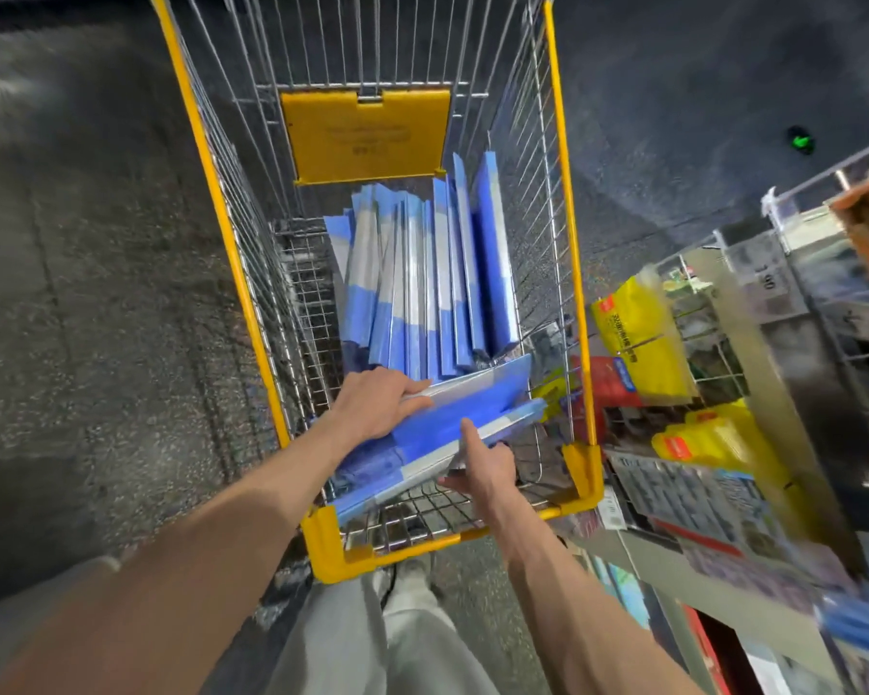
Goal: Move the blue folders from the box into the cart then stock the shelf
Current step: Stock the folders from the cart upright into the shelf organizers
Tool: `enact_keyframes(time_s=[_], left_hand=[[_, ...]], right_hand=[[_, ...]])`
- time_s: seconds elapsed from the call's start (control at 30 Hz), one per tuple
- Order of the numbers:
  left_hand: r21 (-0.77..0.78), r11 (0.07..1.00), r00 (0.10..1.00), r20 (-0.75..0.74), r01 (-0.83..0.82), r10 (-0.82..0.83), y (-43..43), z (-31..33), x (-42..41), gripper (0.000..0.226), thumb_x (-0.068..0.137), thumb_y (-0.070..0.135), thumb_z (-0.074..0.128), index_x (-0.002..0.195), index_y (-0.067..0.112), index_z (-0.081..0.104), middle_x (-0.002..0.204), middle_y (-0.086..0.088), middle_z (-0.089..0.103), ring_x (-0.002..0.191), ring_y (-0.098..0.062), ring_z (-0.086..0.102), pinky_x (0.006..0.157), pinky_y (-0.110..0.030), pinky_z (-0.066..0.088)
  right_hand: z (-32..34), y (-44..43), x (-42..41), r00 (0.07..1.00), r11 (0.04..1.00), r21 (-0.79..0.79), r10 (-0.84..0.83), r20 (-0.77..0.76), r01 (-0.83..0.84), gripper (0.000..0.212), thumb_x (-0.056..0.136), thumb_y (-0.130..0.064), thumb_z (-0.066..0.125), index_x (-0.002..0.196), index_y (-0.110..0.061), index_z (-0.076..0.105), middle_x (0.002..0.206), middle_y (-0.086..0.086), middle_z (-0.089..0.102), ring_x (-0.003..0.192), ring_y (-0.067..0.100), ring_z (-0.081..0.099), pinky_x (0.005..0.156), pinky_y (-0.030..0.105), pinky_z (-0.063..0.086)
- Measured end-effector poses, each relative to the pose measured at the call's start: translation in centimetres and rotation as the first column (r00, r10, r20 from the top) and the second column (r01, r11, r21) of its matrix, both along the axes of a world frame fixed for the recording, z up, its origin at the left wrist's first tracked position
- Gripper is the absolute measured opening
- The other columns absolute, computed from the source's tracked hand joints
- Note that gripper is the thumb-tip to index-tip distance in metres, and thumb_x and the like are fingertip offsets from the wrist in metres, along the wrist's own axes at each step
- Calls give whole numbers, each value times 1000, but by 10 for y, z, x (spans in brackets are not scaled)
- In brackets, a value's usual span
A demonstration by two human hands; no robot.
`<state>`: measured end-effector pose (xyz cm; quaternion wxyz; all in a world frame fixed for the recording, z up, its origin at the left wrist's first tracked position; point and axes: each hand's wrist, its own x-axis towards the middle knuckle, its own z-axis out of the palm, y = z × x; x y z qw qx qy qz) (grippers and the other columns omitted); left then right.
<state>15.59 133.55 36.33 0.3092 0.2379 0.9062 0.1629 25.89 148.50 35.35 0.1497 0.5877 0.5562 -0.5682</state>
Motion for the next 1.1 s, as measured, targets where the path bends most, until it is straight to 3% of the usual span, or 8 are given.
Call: enact_keyframes(time_s=[0.2, 0.3, 0.4, 0.57, 0.63, 0.8, 0.97, 1.1], left_hand=[[4, 999, 997, 67, -43, 43, -3, 1, -5, 48, 99, 61, 46, 142, 42, 53, 130, 1, 68, 121, -25, 61, 88, -36, 44], [10, 997, 982, 174, -71, 68, -3, 8, -7, 46, 96, 57, 56, 139, 38, 59, 132, 7, 67, 120, -22, 61, 94, -38, 46], [83, 991, 956, 282, -102, 75, -1, 23, -8, 40, 94, 47, 64, 132, 33, 65, 129, 8, 68, 112, -17, 64, 95, -36, 51], [176, 975, 889, 457, -133, 39, 4, 79, -15, 52, 82, 82, 51, 118, 49, 70, 124, 7, 69, 114, -17, 64, 103, -39, 50], [175, 977, 855, 518, -118, 11, 8, 100, -13, 58, 85, 83, 43, 119, 45, 70, 130, 11, 60, 123, -16, 56, 111, -38, 42], [283, 941, 860, 510, -186, 17, 12, 138, 4, 46, 86, 80, 48, 119, 53, 67, 95, 9, 61, 84, -13, 54, 77, -28, 46], [397, 884, 912, 404, -249, 75, 29, 160, 42, 69, 87, 81, 43, 139, 39, 58, 140, 18, 57, 127, -5, 52, 103, -25, 38], [447, 867, 963, 246, -218, 115, 48, 202, 79, 50, 97, 63, 47, 138, 38, 60, 128, 20, 63, 120, 1, 56, 89, -6, 40]], right_hand=[[21, -6, -21, 999, 999, 43, -28, 30, 27, 21, 96, -10, 47, 106, 8, 52, 82, 20, 60, 35, 29, 61, 35, 28, 47], [44, -2, -25, 998, 997, 61, -48, 41, 45, 21, 95, -8, 45, 110, 7, 50, 78, 17, 60, 33, 27, 60, 30, 22, 39], [65, -1, -37, 997, 995, 72, -73, -40, 75, 24, 92, -6, 52, 109, 12, 53, 88, 25, 68, 38, 30, 63, 35, 31, 50], [105, 1, -53, 980, 990, 81, -103, -171, 118, 19, 85, -4, 62, 99, 10, 62, 91, 22, 71, 57, 34, 69, 35, 37, 53], [118, 5, -53, 975, 990, 89, -94, -200, 114, 21, 81, -12, 69, 90, 5, 60, 88, 21, 71, 66, 34, 70, 52, 50, 60], [155, 20, -35, 944, 997, 75, 51, -326, -27, 41, 80, -33, 81, 72, 2, 62, 68, 21, 72, 63, 37, 72, 72, 60, 59], [197, 28, -9, 884, 997, -6, 60, -464, -71, 43, 82, -24, 81, 97, 14, 66, 78, 18, 72, 57, 22, 69, 43, 33, 56], [226, 40, 26, 815, 989, 32, 139, -563, -147, 51, 77, -35, 84, 97, 9, 66, 81, 22, 67, 68, 26, 66, 49, 34, 58]])
